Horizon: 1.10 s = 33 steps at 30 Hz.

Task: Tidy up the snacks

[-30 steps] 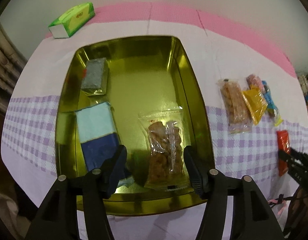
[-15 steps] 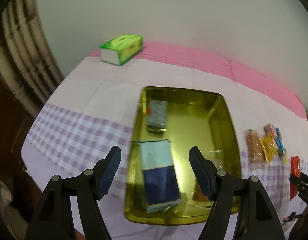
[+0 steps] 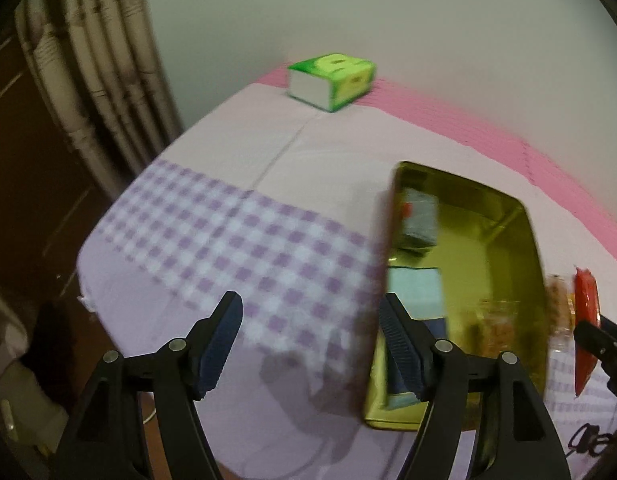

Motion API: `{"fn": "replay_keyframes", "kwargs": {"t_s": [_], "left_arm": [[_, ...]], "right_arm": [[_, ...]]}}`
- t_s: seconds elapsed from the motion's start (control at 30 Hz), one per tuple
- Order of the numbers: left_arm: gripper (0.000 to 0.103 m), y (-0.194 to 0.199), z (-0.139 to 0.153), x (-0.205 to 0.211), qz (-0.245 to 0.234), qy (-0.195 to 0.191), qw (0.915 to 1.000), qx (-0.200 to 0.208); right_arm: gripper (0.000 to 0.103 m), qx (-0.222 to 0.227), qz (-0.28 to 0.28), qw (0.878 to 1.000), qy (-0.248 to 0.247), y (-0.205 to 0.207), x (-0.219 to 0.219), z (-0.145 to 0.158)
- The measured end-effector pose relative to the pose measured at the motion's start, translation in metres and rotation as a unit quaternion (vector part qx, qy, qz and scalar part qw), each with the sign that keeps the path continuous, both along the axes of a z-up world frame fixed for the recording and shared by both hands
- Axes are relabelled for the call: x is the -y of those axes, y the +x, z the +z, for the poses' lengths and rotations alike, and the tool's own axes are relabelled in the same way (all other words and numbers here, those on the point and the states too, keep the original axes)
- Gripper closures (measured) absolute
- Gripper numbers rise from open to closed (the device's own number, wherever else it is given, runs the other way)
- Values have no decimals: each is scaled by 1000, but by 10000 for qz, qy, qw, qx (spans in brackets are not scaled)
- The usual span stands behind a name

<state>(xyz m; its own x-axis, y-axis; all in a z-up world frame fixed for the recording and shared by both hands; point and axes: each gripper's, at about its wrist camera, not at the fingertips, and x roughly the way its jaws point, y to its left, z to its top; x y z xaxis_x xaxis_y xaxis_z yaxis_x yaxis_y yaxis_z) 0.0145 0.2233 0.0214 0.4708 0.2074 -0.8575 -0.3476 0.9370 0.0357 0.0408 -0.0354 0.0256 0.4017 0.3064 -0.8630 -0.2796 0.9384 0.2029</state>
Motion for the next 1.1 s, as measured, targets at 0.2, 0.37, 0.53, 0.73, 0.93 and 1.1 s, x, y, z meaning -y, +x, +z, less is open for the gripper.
{"fn": "replay_keyframes", "kwargs": {"t_s": [0.2, 0.37, 0.53, 0.73, 0.93, 1.1], "left_arm": [[31, -15, -9, -31, 565, -119, 9983, -85], [31, -20, -6, -42, 857, -180, 9962, 18], [31, -18, -10, -43, 886, -198, 9959, -55], [30, -18, -11, -43, 897, -244, 9956, -88], [27, -18, -11, -40, 847, -312, 9959, -52], [27, -17, -11, -39, 858, -282, 9959, -68]], "right_arm": [[61, -323, 459, 9982, 231, 14, -63, -12], [61, -546, 620, 9962, 263, 25, -100, -26], [61, -632, 708, 9953, 166, 28, -120, -36], [61, -795, 680, 9944, 149, 31, -129, -49], [61, -928, 672, 9932, 206, 30, -128, -57], [61, -938, 648, 9933, 182, 30, -132, -61]]}}
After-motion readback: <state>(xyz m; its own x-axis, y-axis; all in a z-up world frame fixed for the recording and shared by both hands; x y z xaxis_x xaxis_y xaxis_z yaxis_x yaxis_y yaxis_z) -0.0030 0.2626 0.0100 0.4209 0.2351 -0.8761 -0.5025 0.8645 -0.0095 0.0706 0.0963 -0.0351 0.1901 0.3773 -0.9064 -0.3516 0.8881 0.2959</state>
